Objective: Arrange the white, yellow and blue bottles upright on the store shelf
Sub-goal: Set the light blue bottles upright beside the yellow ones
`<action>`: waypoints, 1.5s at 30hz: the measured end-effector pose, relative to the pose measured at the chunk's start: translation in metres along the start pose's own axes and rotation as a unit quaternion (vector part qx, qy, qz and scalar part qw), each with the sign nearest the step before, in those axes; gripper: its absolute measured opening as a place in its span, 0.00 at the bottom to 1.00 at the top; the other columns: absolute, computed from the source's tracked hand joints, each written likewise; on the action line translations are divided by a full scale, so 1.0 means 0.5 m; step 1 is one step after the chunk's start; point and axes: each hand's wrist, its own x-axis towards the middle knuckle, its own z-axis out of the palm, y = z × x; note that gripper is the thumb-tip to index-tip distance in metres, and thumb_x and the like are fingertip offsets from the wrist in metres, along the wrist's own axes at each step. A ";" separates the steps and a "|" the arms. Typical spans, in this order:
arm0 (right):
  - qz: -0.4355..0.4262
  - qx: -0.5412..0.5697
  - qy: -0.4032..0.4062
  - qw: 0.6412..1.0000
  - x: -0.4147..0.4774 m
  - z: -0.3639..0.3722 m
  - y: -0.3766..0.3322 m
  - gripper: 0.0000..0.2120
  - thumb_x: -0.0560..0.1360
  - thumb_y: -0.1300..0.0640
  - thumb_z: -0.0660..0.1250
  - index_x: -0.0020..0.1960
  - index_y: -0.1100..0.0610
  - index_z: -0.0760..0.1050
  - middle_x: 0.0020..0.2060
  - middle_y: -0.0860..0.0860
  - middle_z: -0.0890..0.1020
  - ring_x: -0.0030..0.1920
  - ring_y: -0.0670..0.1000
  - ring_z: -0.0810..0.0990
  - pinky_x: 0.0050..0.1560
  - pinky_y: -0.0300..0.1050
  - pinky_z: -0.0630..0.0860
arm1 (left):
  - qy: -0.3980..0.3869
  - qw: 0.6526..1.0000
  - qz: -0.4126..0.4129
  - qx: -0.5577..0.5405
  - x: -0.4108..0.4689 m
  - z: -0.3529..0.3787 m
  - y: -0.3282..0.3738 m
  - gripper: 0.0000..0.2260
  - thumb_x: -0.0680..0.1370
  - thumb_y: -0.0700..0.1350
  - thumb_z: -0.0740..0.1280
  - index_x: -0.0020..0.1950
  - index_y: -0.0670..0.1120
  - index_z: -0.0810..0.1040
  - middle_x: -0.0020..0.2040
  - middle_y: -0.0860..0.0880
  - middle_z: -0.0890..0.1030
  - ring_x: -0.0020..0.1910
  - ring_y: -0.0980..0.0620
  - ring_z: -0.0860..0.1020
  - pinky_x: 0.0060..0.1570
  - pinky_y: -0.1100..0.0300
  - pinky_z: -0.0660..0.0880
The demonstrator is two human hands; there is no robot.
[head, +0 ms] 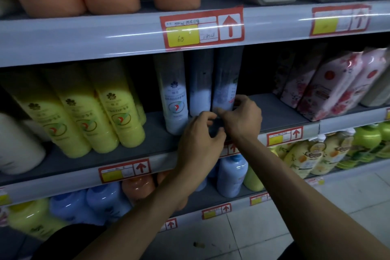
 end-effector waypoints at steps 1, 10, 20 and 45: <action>0.008 0.001 0.006 1.000 -0.001 -0.002 -0.002 0.19 0.65 0.47 0.78 0.54 0.51 0.82 0.41 0.46 0.83 0.48 0.54 0.85 0.45 0.45 0.76 | 0.000 1.000 0.000 -0.003 0.004 0.002 0.003 0.12 0.78 0.47 0.73 0.60 0.54 0.78 0.54 0.54 0.81 0.55 0.54 0.80 0.56 0.49 0.80; 0.042 -0.020 0.052 0.998 0.040 -0.069 0.056 0.23 0.64 0.45 0.79 0.56 0.53 0.83 0.48 0.52 0.88 0.50 0.58 0.85 0.48 0.49 0.78 | 0.015 1.000 -0.018 0.009 0.023 0.009 0.021 0.14 0.78 0.45 0.70 0.63 0.52 0.79 0.60 0.51 0.80 0.60 0.51 0.79 0.59 0.53 0.76; 0.015 -0.054 0.082 0.995 0.057 -0.083 0.080 0.24 0.67 0.45 0.78 0.59 0.55 0.81 0.52 0.56 0.86 0.53 0.61 0.84 0.53 0.54 0.80 | 0.008 0.999 -0.036 -0.001 0.021 -0.011 0.000 0.12 0.78 0.43 0.69 0.61 0.52 0.78 0.60 0.53 0.79 0.61 0.52 0.78 0.61 0.51 0.77; -0.096 -0.030 -0.117 0.988 -0.010 0.013 0.001 0.29 0.69 0.47 0.81 0.65 0.58 0.79 0.55 0.52 0.86 0.54 0.52 0.85 0.55 0.53 0.82 | 0.048 0.997 -0.039 -0.036 0.007 -0.061 -0.006 0.08 0.78 0.41 0.71 0.54 0.53 0.82 0.47 0.56 0.85 0.48 0.58 0.83 0.52 0.50 0.83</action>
